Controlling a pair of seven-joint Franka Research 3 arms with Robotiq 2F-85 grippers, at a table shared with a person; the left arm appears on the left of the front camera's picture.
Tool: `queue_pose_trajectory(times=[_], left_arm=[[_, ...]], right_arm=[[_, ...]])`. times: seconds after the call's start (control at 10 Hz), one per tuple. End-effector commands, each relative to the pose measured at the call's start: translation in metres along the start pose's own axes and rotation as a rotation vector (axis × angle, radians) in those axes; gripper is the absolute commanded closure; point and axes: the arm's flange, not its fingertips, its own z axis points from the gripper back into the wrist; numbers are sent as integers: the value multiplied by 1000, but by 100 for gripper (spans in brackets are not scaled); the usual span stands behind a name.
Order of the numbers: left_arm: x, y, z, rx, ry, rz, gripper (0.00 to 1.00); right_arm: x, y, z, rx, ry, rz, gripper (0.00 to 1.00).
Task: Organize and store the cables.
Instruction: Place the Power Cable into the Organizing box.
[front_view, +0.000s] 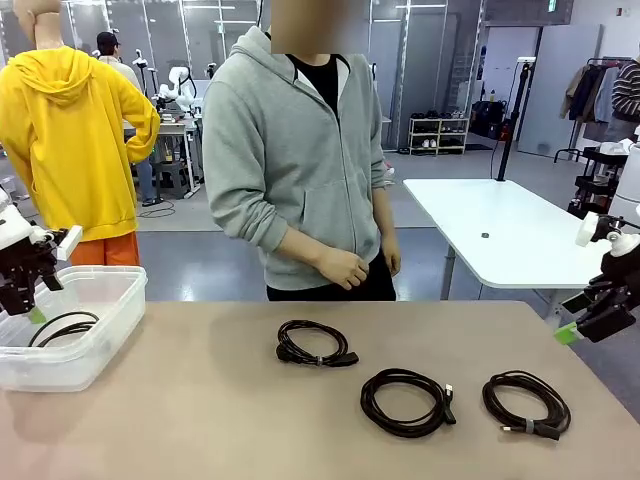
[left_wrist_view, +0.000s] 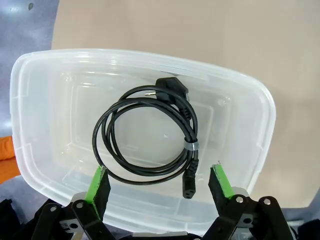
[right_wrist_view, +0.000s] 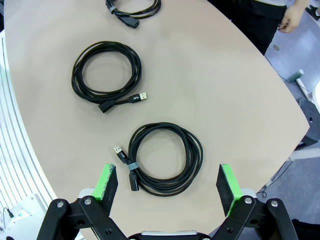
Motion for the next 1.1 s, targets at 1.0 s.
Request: queue_pose_trajectory(times=[1.0], left_arm=[[-1,2,-3,-4,1,-1,0]], right_arm=[[1,-1,0,10,3,2,0]])
